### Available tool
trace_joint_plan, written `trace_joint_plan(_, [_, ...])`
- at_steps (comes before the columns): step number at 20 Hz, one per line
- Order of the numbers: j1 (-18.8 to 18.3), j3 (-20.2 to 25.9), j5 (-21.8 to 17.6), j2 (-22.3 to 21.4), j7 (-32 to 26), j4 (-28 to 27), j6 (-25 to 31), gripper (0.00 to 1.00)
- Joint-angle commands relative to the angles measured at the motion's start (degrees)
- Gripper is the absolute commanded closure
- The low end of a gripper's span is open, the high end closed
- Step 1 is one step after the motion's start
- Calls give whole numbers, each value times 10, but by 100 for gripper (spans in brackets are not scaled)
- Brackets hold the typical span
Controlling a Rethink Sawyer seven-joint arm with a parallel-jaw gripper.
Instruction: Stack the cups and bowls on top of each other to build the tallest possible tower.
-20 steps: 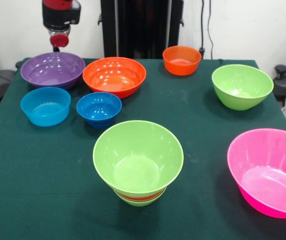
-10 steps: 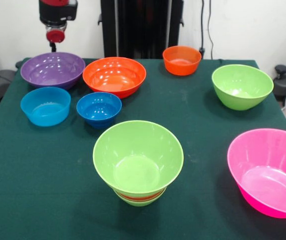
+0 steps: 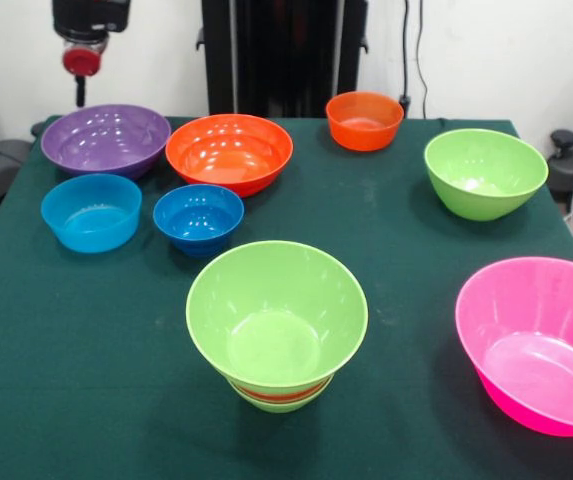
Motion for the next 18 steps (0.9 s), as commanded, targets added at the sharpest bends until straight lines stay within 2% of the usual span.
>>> trace_joint_plan(1, [-28,127,-6,-48,-89,-13,96,0])
trace_joint_plan(6, [-76,181,4,-89,-134,1,165,0])
trace_joint_plan(10, [-103,211,10,-109,-147,8,198,0])
trace_joint_plan(14, [-121,232,12,-118,-133,12,208,0])
trace_joint_plan(18, [-121,244,11,-115,-121,5,220,0])
